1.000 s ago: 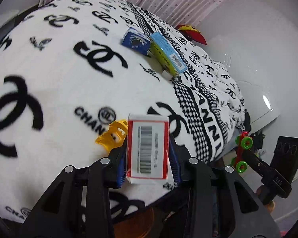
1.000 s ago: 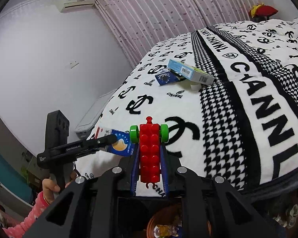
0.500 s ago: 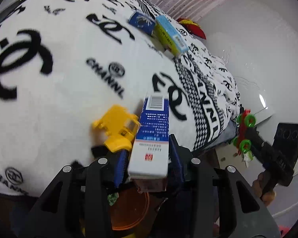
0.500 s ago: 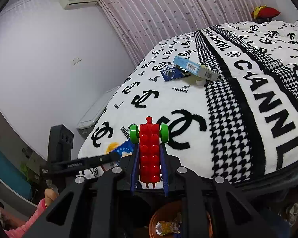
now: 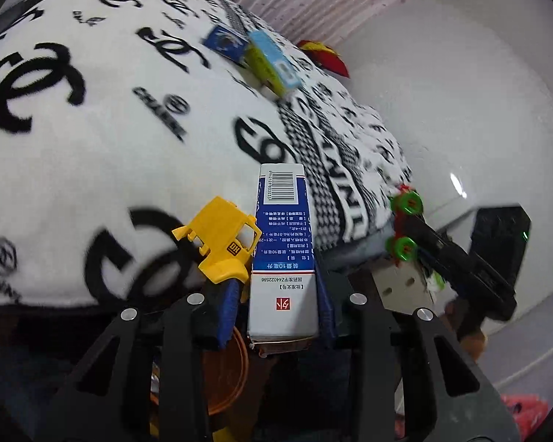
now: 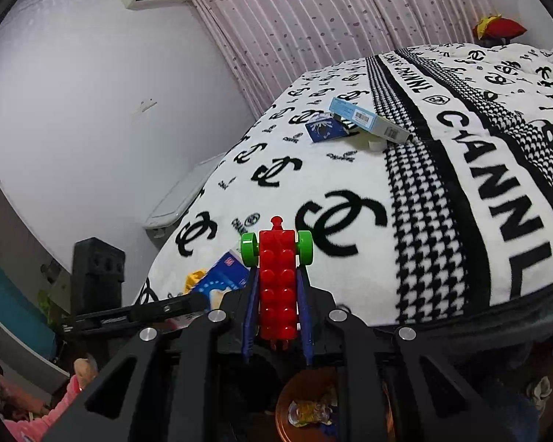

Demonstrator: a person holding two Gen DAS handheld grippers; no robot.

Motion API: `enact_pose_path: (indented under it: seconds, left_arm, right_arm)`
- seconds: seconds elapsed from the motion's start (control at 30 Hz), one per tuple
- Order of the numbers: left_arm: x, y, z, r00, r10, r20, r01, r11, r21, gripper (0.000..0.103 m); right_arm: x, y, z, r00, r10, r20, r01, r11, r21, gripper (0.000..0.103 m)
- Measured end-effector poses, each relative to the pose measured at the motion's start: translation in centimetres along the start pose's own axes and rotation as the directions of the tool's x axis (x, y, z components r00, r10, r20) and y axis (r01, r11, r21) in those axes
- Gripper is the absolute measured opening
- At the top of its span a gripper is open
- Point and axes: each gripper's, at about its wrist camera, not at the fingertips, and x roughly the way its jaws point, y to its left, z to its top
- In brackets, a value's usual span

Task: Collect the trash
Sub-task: 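Open both tools over the orange bucket to drop the medicine box and toy car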

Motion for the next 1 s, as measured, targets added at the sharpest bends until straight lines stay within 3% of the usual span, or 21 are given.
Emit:
enact_pose_path:
  seconds: [0.17,0.37,0.7,1.0]
  left_arm:
    - [0.2,-2.0,-3.7,0.997,0.051,-0.052,-0.045,0.992,0.116,0.035]
    - [3.1,-2.7,-8.2,0.981,0.128,-0.145,-0.096,0.974,0.207,0.035]
    - [9.8,1.0,-13.0,0.927,0.216,-0.307,-0.164,0.969,0.184,0.035]
    - [11.5,3.5,-13.7,0.907,0.258,-0.334,-0.225,0.965,0.135,0.036]
  right_arm:
    - [-0.8,-0.2,-2.6,0.999,-0.039,-0.036,0.038,0.999,-0.033,0.019]
    - [-0.1,-2.1,-6.9,0.987,-0.074,-0.14,0.073,0.997,-0.013,0.019]
    - [3.7,-5.5,-13.2,0.945,-0.082,-0.317,0.104,0.993,0.052,0.019]
    - [5.8,-6.7,-15.1,0.923,-0.068,-0.378,0.108,0.99,0.085,0.02]
